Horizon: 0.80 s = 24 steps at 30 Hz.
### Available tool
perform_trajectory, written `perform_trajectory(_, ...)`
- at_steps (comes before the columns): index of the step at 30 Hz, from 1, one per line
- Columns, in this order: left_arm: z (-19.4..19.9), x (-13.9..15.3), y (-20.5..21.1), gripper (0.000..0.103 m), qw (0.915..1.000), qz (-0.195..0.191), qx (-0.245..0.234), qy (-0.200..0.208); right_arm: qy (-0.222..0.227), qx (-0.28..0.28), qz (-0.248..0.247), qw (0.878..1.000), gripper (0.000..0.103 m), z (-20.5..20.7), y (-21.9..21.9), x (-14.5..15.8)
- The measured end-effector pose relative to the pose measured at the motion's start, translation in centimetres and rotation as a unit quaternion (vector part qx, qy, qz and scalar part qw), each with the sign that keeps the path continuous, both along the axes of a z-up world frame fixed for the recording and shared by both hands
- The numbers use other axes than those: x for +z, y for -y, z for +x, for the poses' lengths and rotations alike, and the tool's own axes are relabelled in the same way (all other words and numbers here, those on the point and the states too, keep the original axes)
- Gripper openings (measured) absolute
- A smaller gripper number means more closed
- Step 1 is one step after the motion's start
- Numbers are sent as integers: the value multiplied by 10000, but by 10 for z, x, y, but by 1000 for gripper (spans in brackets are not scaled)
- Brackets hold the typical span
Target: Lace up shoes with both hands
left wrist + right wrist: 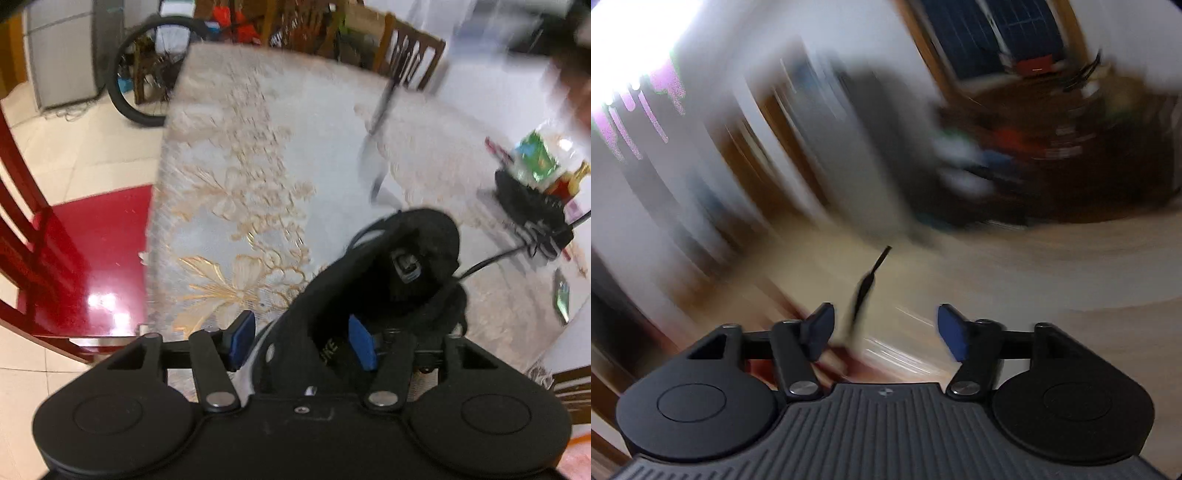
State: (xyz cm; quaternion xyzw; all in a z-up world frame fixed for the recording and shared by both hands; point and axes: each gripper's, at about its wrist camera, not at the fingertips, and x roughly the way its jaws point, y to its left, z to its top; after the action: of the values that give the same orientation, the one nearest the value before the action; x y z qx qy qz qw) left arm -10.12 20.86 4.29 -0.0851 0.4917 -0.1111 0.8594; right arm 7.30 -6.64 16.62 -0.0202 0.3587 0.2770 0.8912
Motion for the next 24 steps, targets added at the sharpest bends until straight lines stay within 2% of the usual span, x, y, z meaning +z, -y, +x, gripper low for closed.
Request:
perform_trajectory(1,-7,7,-4,54,10000,54,66,35,-156,73,-621,9979,58,4,-8,-27)
perform_trajectory(2,-13,11,-6,56,9998,133,135,23,-455,94,-921,9947,53,9,-9,-54)
perform_trajectory(4,-25,15,-10,58,9992,20,390,-62,-1116,206,-1252,9856,51,20,-10,-100)
perform_trajectory(5,-30,17,-12,58,9984,-78,543,-116,-1292,284,-1388,9814,51,24,-11,-116)
perform_trajectory(9,-50,31,-12,57,9921,-248,1226,-71,-1489,838,-1944,9659,49,29,-17,-162)
perform_trajectory(11,-63,42,-9,58,9911,-272,1301,-30,-1483,1172,-2202,9570,49,21,-19,-173)
perform_trajectory(14,-74,44,3,58,9936,100,1101,-245,-1242,1313,-2043,9621,49,3,-4,-174)
perform_trajectory(16,-74,27,14,59,9936,238,975,-522,-1290,1356,-1914,9635,49,0,7,-174)
perform_trajectory(18,-67,4,18,57,9908,125,1145,-708,-1344,1400,-1814,9641,49,0,18,-175)
perform_trajectory(22,-34,-25,27,54,9833,430,1638,-666,-1485,1444,-1678,9638,49,-18,42,-175)
perform_trajectory(24,-14,-27,31,54,9835,562,1658,-468,-1522,1452,-1646,9637,48,-34,56,-178)
